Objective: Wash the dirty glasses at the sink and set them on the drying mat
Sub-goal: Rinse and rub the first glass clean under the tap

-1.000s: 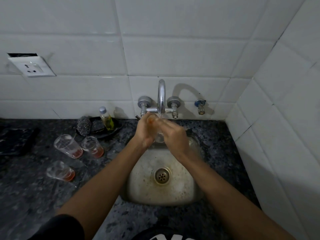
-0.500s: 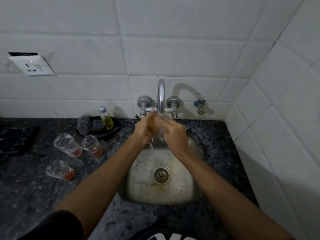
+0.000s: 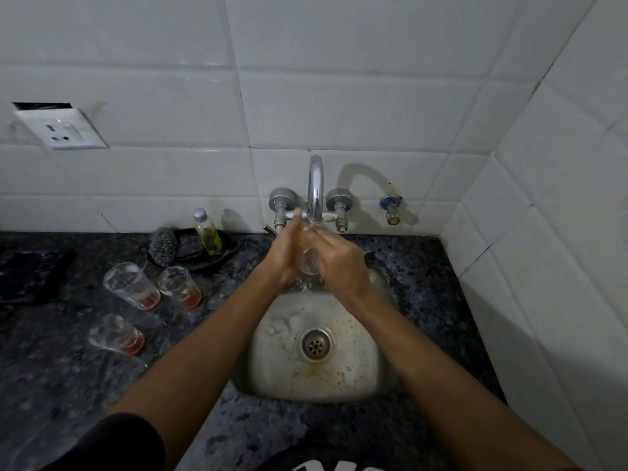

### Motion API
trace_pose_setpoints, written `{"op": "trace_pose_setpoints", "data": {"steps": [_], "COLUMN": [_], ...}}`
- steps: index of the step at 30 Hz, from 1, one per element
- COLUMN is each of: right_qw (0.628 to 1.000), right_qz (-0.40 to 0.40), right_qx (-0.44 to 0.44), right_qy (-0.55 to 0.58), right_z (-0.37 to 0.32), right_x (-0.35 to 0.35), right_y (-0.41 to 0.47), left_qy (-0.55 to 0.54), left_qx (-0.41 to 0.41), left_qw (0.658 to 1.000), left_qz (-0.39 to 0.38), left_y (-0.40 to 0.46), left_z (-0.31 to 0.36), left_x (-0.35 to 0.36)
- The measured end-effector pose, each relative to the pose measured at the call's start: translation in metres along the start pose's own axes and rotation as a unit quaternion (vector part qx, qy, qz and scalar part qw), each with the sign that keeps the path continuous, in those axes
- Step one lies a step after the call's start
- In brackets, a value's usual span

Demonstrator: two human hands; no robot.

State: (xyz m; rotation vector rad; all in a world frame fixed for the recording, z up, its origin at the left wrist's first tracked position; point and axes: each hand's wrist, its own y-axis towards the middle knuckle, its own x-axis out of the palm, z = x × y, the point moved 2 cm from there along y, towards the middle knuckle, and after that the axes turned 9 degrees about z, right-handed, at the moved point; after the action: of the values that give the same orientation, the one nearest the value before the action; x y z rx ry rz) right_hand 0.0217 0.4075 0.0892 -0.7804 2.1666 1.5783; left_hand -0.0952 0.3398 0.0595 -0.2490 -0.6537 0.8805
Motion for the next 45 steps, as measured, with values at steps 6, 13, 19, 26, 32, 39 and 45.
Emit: {"op": "trace_pose_setpoints", "data": {"steps": [6,13,19,26,32,39,45], "right_qw": [0.982,0.997,1.0,0.988,0.998,0.954,0.805], "right_qz": [0.059,0.015,-0.005,0.039,-0.035,-0.108,-0.347], "right_qx": [0.175,0.068,0.004,0.147,-0.017,0.278,0.409], "right_qy": [0.041,0.028,-0.024,0.03,-0.047,0.0,0.255], "right_z": [0.01,0.006,0.003,0.008,0.011,0.023,0.041], "right_x": [0.003,0.0,0.005,0.007,0.004,0.011,0.008], "right_y": [0.001,-0.004,-0.002,-0.006,-0.012,-0.015,-0.032], "left_qy": [-0.019,0.003,-0.009,0.007,0.031,-0.048,-0.057], "left_qx": [0.029,0.022,-0.018,0.014,-0.032,0.014,0.084], "left_qw": [0.999,0.999,1.0,0.999,0.999,0.998,0.993], "left_qz": [0.036,0.041,-0.02,0.046,0.0,0.029,0.064], "left_y": [0.003,0.009,0.001,0.002,-0.005,0.004,0.001], "left_z": [0.002,0.006,0.001,0.002,0.003,0.001,0.004], "left_x": [-0.01,-0.01,-0.006,-0.012,-0.002,-0.013,-0.016]}}
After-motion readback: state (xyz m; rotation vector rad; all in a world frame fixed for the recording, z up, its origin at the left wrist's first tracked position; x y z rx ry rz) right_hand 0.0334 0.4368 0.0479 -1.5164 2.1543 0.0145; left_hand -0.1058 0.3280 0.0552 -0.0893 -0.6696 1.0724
